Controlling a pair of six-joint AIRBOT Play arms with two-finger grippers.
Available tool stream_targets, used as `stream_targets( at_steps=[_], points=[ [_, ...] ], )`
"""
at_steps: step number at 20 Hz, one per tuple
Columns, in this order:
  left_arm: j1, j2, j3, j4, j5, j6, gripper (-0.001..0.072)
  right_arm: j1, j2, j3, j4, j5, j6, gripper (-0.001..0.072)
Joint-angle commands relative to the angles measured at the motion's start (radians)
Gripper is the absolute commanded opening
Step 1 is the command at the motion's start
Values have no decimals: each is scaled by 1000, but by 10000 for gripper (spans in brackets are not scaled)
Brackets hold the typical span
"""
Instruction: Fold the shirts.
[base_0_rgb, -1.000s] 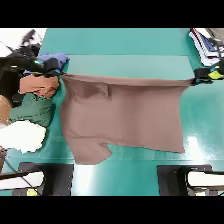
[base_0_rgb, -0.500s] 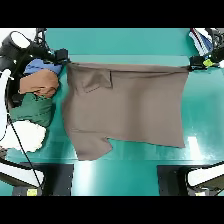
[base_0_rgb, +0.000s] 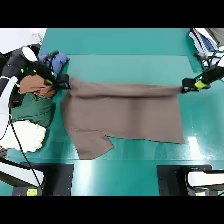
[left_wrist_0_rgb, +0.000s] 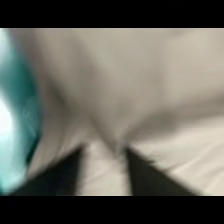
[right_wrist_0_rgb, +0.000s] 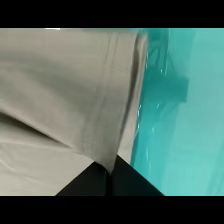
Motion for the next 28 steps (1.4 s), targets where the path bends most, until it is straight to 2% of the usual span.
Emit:
stream_targets(
  at_steps=[1,2,5,8,12,15,18,26,27,28],
  points=[
    [-2,0,-119,-14,27,-15,424,6,30,-115,105,-55,7,253],
    [-2,8,-117,-16,16,-21,425,1,31,-113,139,-45,7,441],
    [2,128,-121,88,-33,-17,425,-37,87,-108,189,47,-14,446],
    [2,317,-277,145,-66,-17,425,-88,210,-167,205,103,-22,446],
    [2,577,-697,41,-3,-53,426,-131,376,-330,206,61,-30,446],
    [2,697,-946,-106,64,-54,425,-130,445,-412,205,24,-48,446],
    [-2,720,-1055,-217,122,-50,425,-130,469,-431,206,26,-53,446],
    [-2,719,-1094,-262,223,-50,422,-129,472,-431,207,29,-53,446],
    [-2,719,-1094,-271,230,-50,352,-129,472,-431,207,32,-53,445],
    [-2,719,-1094,-273,236,-41,132,-129,472,-431,208,40,-53,445]
  ],
)
